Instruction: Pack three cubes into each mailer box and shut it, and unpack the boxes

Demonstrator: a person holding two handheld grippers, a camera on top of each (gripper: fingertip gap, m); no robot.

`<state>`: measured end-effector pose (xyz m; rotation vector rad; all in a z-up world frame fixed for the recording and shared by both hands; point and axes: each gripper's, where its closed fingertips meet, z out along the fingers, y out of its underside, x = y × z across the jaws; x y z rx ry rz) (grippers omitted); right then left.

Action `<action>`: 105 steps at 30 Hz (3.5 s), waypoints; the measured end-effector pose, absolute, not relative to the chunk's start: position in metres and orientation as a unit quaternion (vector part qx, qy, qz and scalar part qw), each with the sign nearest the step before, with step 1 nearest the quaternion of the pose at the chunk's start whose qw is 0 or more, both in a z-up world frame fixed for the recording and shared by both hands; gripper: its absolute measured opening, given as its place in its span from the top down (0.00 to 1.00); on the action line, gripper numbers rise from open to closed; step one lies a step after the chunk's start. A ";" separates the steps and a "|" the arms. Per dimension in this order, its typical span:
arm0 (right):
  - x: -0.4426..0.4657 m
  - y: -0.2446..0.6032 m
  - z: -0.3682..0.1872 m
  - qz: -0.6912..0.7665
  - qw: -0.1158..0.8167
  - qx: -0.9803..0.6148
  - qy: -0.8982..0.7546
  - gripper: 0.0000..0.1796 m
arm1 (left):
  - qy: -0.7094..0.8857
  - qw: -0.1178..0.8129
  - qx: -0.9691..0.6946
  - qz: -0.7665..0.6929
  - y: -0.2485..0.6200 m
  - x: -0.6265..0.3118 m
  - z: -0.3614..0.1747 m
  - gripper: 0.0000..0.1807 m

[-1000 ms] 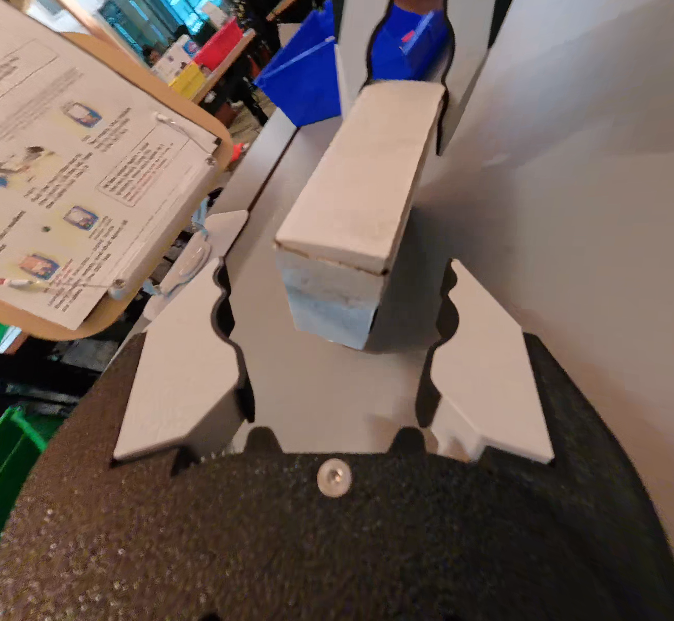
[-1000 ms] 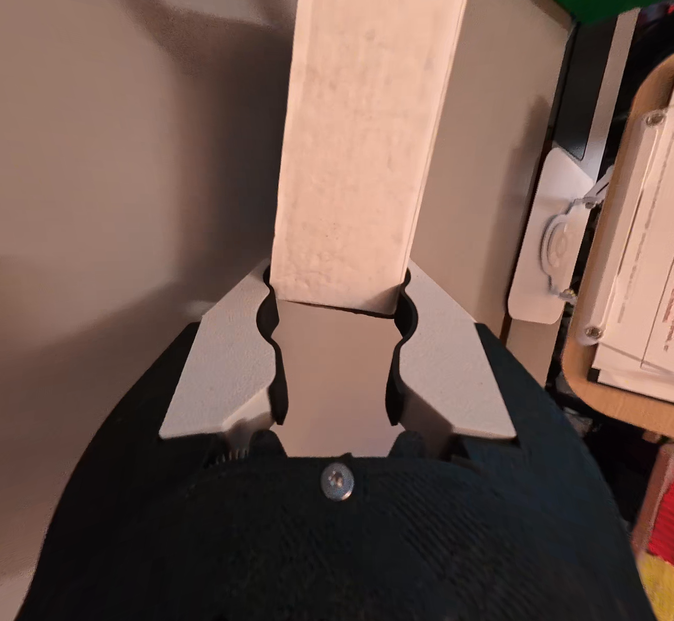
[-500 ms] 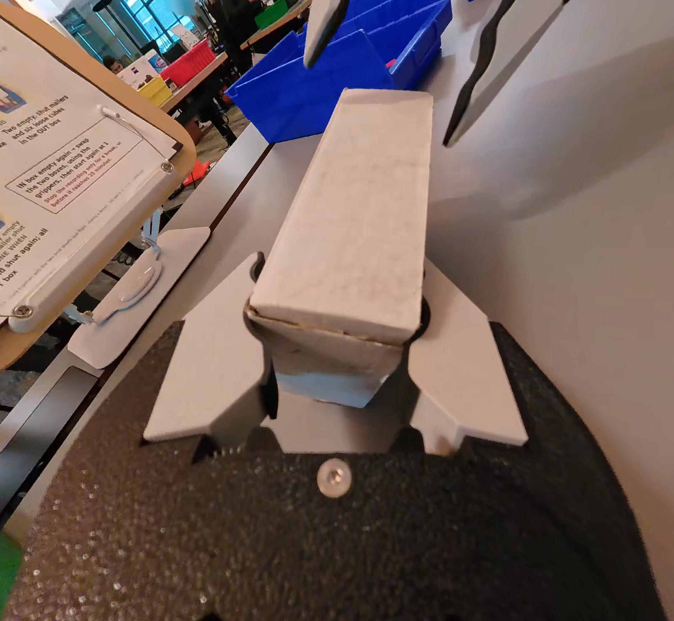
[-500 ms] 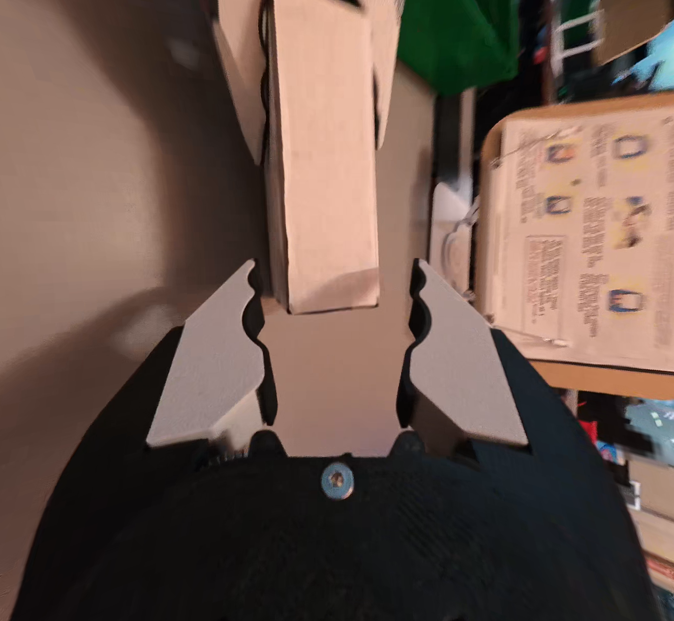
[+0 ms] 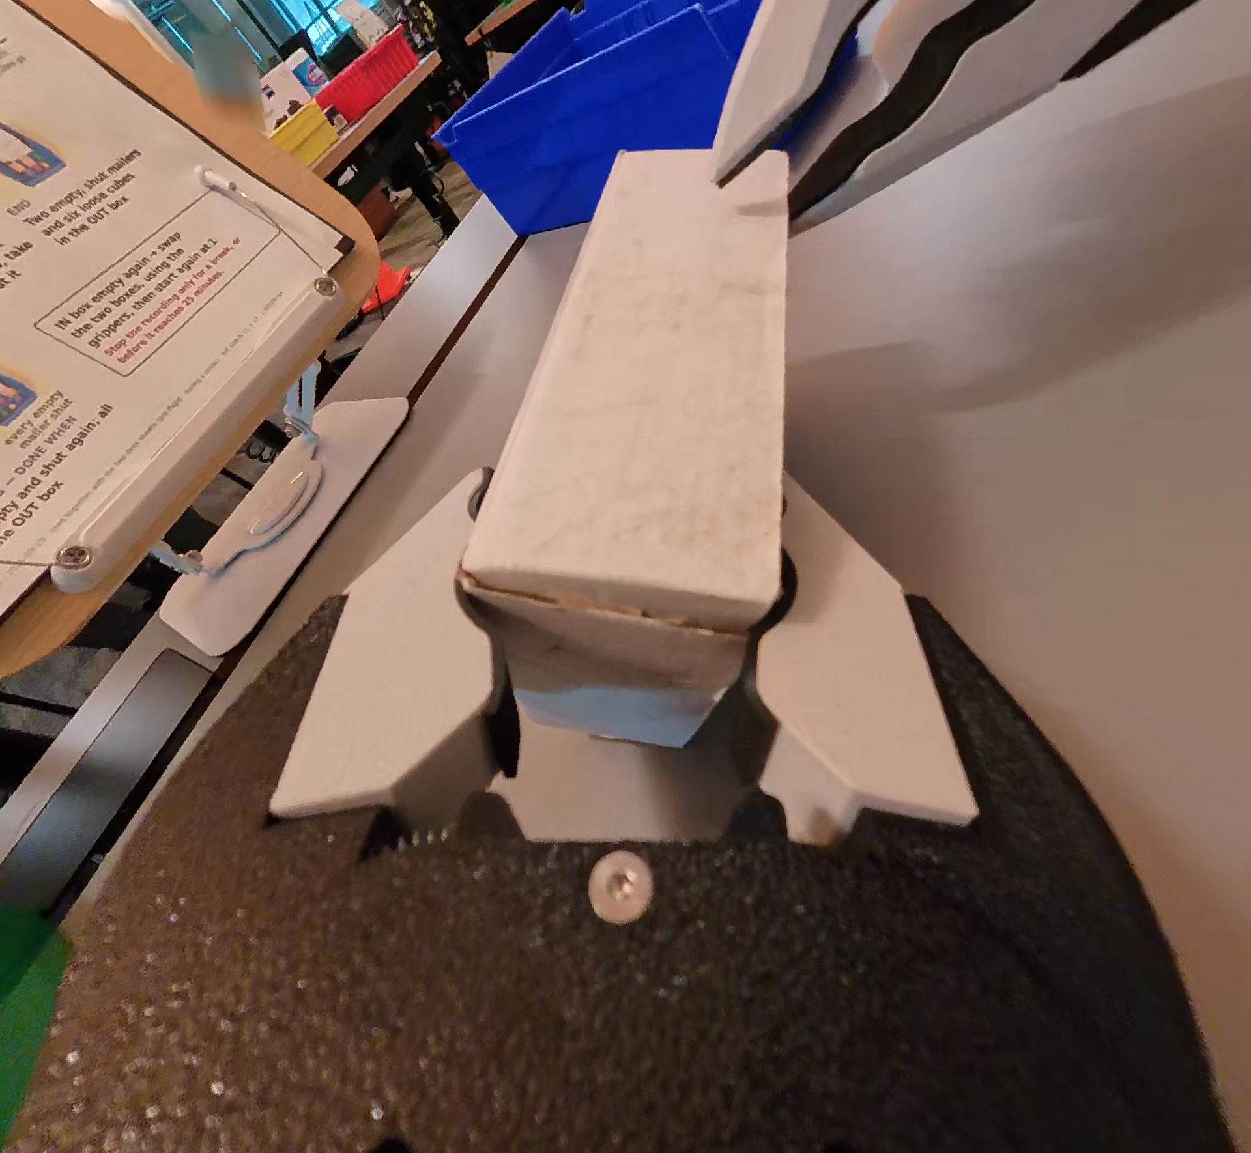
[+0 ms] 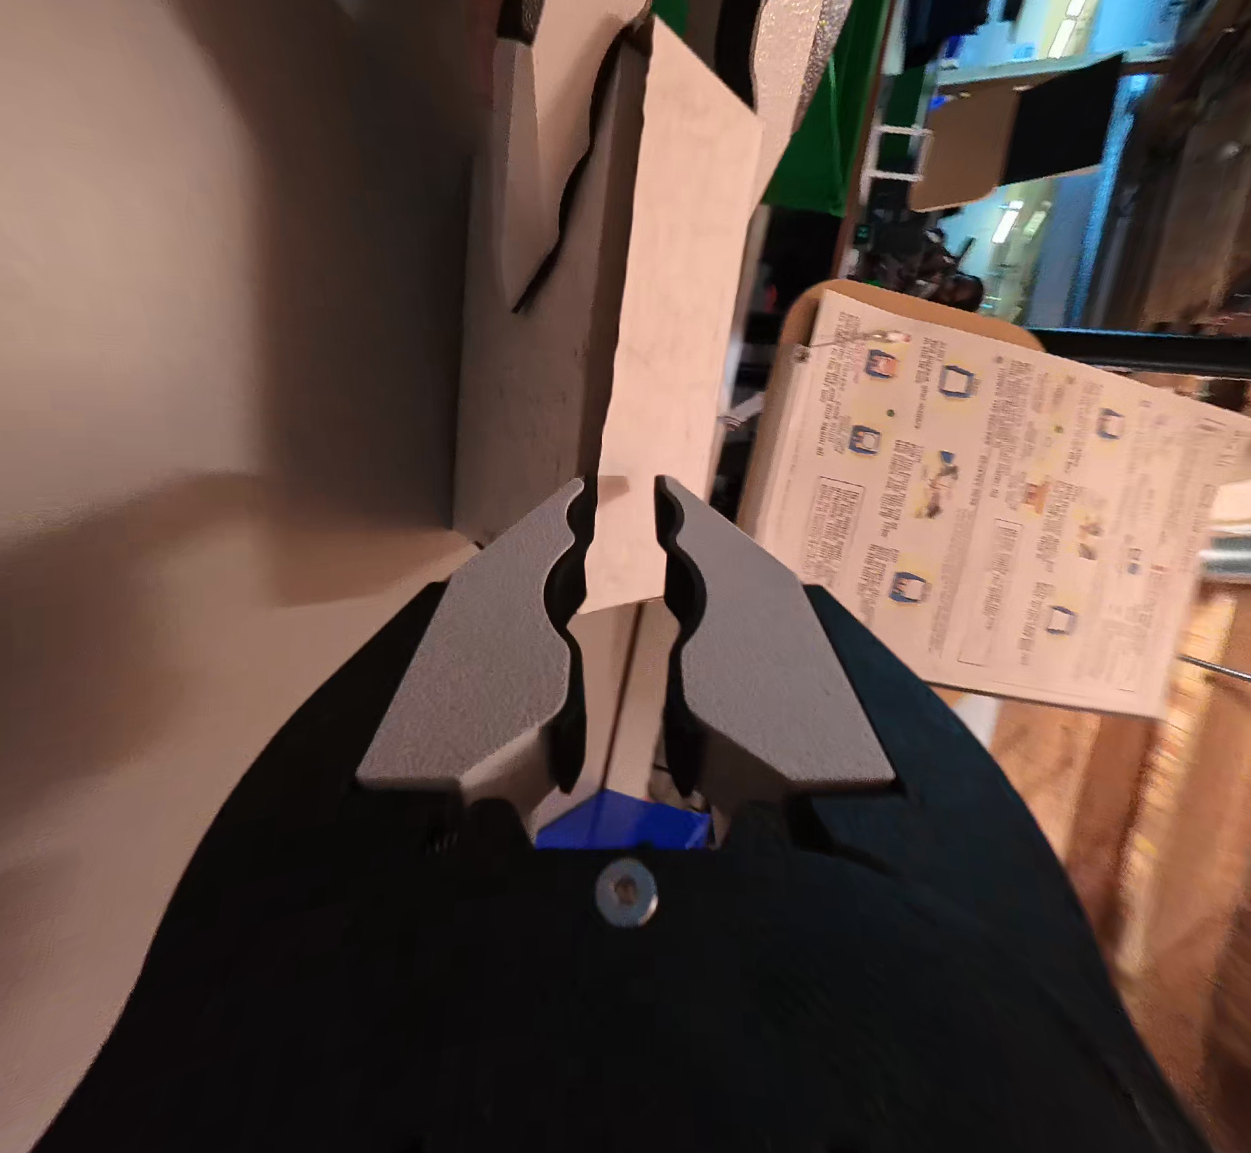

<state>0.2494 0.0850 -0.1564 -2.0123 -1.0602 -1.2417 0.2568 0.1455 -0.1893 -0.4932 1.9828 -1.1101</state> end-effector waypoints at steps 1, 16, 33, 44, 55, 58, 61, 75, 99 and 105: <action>0.251 0.086 -0.156 -0.485 0.264 -0.734 -0.396 0.92 | 0.783 0.396 -0.197 -0.437 0.146 0.257 -0.189 0.58; 0.269 0.087 -0.133 -0.519 0.330 -0.748 -0.250 1.00 | 0.790 0.397 -0.226 -0.408 0.147 0.267 -0.192 0.59; 0.233 0.094 -0.132 -0.434 0.253 -0.791 -0.351 1.00 | 0.787 0.480 -0.109 -0.372 0.134 0.255 -0.195 0.57; 0.217 0.086 -0.124 -0.378 0.225 -0.834 -0.334 1.00 | 0.730 0.581 -0.075 -0.352 0.143 0.150 -0.149 1.00; 0.195 0.085 -0.125 -0.353 0.214 -0.848 -0.334 1.00 | 0.739 0.671 -0.035 -0.054 0.091 0.198 -0.152 1.00; 0.196 0.081 -0.121 -0.344 0.196 -0.848 -0.352 1.00 | 0.753 0.652 -0.064 -0.058 0.084 0.193 -0.159 1.00; 0.200 0.087 -0.108 -0.330 0.219 -0.849 -0.350 1.00 | 0.778 0.625 -0.048 -0.041 0.074 0.183 -0.178 1.00; 0.216 0.104 -0.081 -0.307 0.221 -0.863 -0.335 1.00 | 0.809 0.554 -0.176 -0.082 0.097 0.197 -0.201 1.00; 0.359 0.159 -0.172 -0.361 0.273 -0.869 -0.199 0.78 | 0.800 0.552 -0.189 -0.141 0.091 0.190 -0.203 1.00; 0.276 0.137 -0.118 -0.241 0.353 -0.872 -0.238 0.68 | 0.794 0.497 -0.256 -0.238 0.092 0.189 -0.196 1.00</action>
